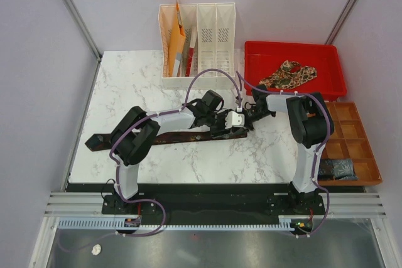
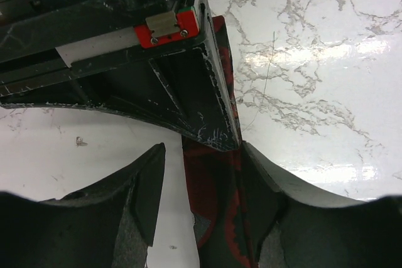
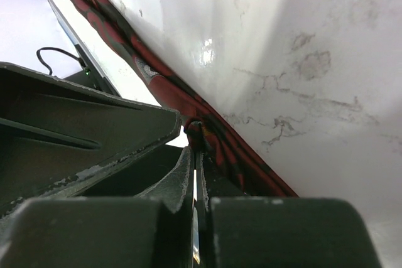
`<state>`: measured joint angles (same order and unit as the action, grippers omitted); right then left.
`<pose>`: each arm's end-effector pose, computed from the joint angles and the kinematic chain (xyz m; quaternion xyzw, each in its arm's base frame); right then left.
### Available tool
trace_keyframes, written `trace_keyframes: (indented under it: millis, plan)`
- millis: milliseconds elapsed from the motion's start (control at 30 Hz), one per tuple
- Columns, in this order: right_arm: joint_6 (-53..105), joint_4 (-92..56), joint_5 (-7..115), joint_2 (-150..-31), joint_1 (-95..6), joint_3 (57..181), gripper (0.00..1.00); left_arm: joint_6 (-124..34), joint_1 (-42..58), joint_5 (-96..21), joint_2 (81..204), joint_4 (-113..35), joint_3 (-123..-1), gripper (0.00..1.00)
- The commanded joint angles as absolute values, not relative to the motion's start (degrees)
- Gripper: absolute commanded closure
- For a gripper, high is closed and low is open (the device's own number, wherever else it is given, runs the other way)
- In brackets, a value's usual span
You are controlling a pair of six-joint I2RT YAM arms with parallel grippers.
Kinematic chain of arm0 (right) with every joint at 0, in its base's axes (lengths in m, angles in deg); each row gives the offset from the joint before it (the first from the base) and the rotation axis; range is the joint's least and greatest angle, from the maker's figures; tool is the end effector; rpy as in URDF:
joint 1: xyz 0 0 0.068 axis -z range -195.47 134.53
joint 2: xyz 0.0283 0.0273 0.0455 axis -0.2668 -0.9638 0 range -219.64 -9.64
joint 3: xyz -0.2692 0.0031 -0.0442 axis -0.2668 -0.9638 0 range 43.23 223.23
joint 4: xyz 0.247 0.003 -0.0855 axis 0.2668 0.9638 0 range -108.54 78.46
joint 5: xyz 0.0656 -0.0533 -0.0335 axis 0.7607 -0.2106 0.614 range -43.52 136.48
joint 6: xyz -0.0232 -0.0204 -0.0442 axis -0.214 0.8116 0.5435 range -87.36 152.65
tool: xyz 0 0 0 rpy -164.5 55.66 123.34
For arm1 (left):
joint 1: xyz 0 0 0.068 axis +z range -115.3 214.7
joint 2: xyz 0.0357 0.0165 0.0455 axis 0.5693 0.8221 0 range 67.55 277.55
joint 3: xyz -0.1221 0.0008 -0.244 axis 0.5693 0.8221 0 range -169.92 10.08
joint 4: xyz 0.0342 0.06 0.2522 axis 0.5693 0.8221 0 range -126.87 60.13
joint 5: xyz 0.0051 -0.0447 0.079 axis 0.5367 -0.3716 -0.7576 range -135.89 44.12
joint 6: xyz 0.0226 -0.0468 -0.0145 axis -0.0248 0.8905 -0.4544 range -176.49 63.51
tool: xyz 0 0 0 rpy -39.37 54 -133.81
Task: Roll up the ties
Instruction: Roll the tie at the center of the board.
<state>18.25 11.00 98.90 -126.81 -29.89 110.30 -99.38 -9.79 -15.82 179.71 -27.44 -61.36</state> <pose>0.3426 0.1172 0.1048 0.0401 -0.8935 -0.4462 0.0309 0.2810 -0.3012 0.1630 0.6911 0.5955 -0.2484 0.3256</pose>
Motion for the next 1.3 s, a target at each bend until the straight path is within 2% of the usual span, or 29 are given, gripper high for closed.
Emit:
trace_keyframes:
  millis: [0, 100, 200, 333, 433, 467, 567, 867, 1267]
  plan:
    - [17.8, 10.1, 98.8, -127.6, -29.9, 112.1, 0.98, -98.2, -10.4, -14.4, 181.0, -28.8, -62.7, 0.42]
    - [17.4, 9.9, 98.9, -127.7, -29.9, 112.2, 0.97, -98.4, -10.8, -13.5, 181.4, -27.8, -63.0, 0.43]
    - [17.0, 9.8, 98.9, -127.7, -29.9, 112.2, 0.97, -98.2, -11.3, -13.7, 182.1, -27.0, -63.4, 0.48]
    - [17.0, 9.7, 99.0, -127.8, -30.0, 112.3, 0.96, -96.8, -11.4, -14.2, 182.8, -26.7, -64.1, 0.50]
    - [17.0, 9.6, 98.8, -127.7, -29.9, 112.2, 0.95, -95.6, -11.4, -14.9, 183.6, -26.7, -64.8, 0.57]
    - [16.9, 9.7, 98.9, -127.7, -30.0, 112.1, 0.93, -95.4, -11.4, -15.0, 183.6, -26.5, -64.9, 0.62]
    - [16.9, 9.9, 99.4, -127.2, -30.0, 112.5, 0.87, -96.1, -11.4, -15.5, 183.6, -25.9, -64.6, 0.70]
    - [25.5, 22.8, 98.3, -124.4, -25.2, 117.9, 0.78, -97.1, -11.4, -16.4, 184.0, -23.7, -64.6, 0.83]
    - [31.6, 32.3, 95.3, -119.7, -18.8, 120.7, 0.62, -98.6, -11.5, -16.9, 185.1, -21.6, -65.7, 0.87]
